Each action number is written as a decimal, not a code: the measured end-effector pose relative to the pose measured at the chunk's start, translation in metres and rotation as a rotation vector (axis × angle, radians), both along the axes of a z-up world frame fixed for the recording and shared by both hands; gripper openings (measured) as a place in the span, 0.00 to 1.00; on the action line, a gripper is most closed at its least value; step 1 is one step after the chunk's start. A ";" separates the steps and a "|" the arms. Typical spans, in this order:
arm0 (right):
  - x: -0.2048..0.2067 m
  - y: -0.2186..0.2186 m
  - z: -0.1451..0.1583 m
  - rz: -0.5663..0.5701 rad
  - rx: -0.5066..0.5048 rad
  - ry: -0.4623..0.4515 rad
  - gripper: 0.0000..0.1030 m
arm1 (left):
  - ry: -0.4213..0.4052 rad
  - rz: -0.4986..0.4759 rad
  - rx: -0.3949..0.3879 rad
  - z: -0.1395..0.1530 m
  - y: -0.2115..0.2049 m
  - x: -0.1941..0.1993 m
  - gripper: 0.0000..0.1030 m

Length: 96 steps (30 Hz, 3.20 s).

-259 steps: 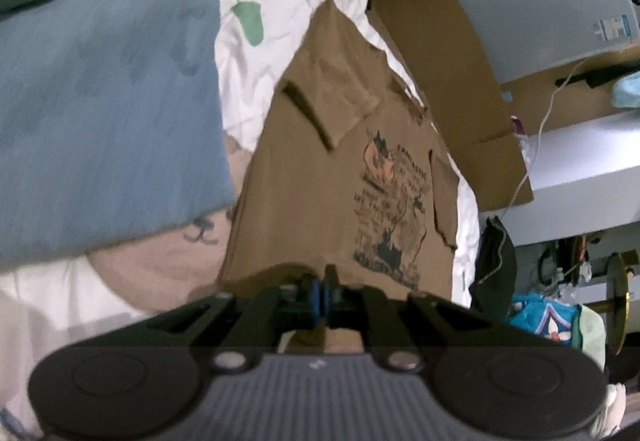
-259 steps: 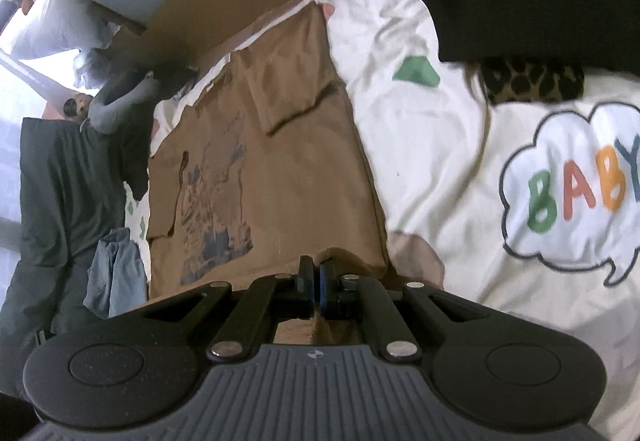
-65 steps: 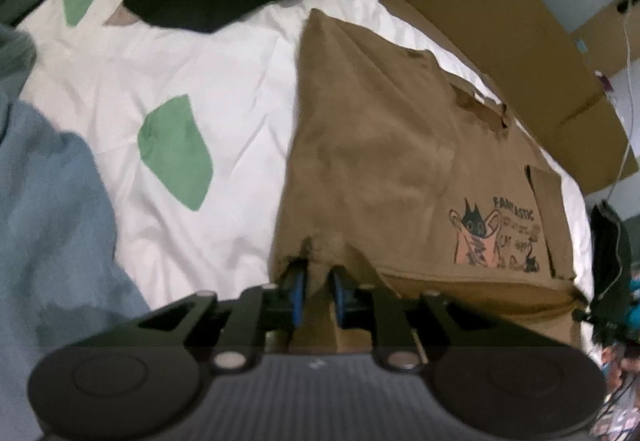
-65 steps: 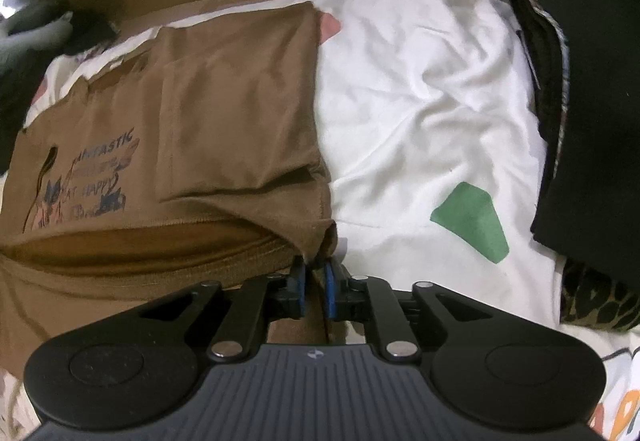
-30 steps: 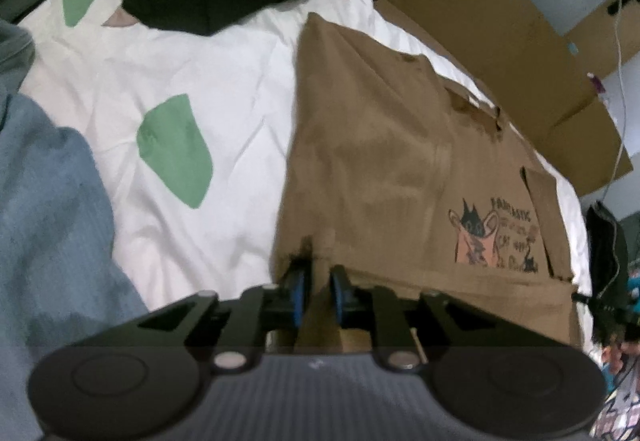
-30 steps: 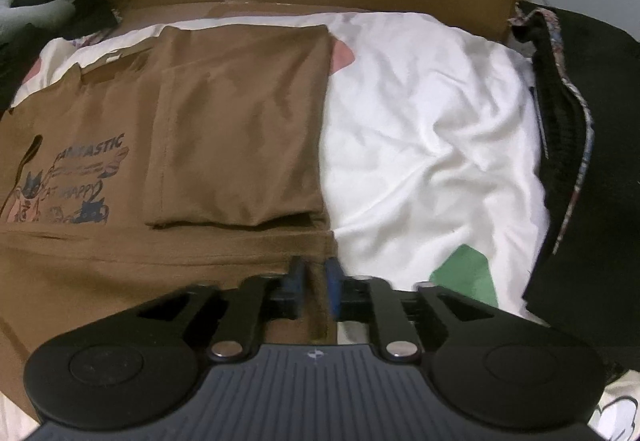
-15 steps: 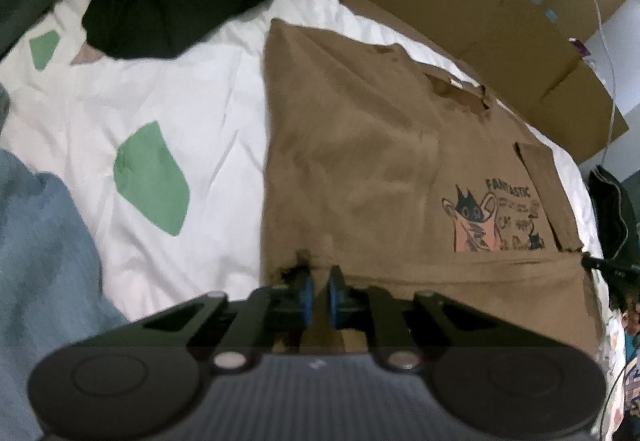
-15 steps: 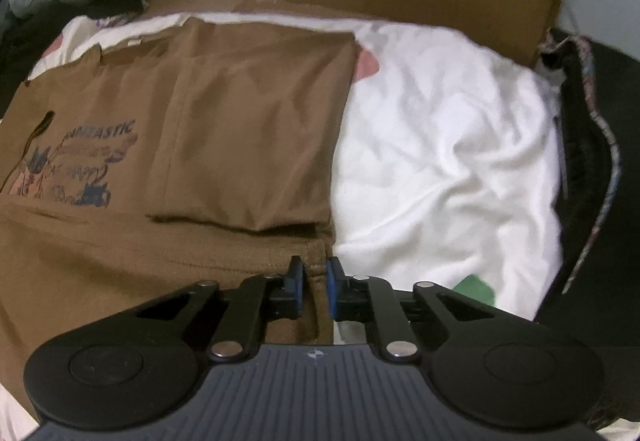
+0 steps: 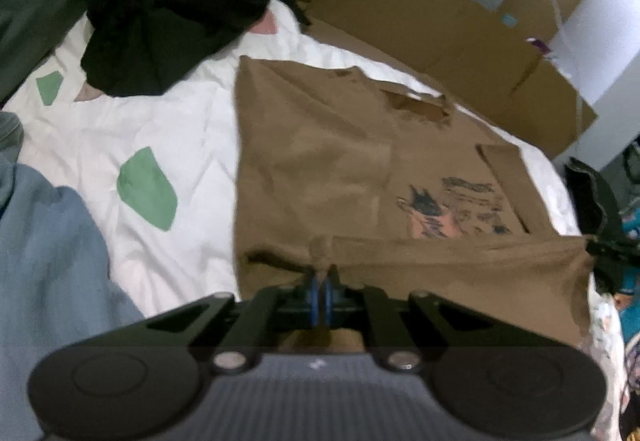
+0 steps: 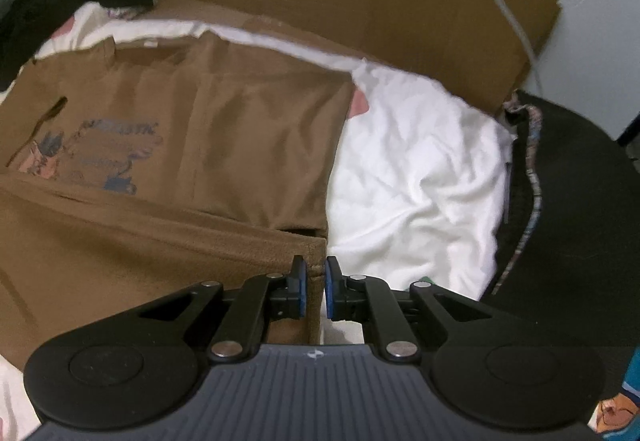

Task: Fold clothes
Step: 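Lift the folded hem with both tools and fold it toward the collar, then open both tools and release the folded shirt, then raise them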

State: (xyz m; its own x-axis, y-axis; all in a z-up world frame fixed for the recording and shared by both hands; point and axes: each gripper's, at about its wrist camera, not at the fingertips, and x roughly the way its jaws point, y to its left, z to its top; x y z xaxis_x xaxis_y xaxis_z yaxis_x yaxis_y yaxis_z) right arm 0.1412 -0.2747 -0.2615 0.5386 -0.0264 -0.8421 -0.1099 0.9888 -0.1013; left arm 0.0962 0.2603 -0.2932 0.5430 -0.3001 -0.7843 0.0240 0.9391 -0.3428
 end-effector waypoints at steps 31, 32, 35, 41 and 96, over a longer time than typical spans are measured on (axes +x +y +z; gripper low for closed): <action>0.081 -0.023 0.072 -0.112 0.140 -0.155 0.04 | -0.115 0.080 -0.014 0.087 0.026 0.073 0.02; 0.088 -0.022 0.069 -0.110 0.138 -0.150 0.04 | -0.112 0.079 -0.005 0.085 0.026 0.079 0.02; 0.104 -0.017 0.061 -0.104 0.133 -0.138 0.03 | -0.092 0.083 0.001 0.078 0.026 0.098 0.02; 0.135 -0.012 0.058 -0.108 0.119 -0.119 0.03 | -0.062 0.112 -0.012 0.071 0.032 0.122 0.02; 0.289 0.018 -0.001 -0.132 0.130 -0.065 0.28 | 0.021 0.193 0.099 0.009 0.048 0.233 0.22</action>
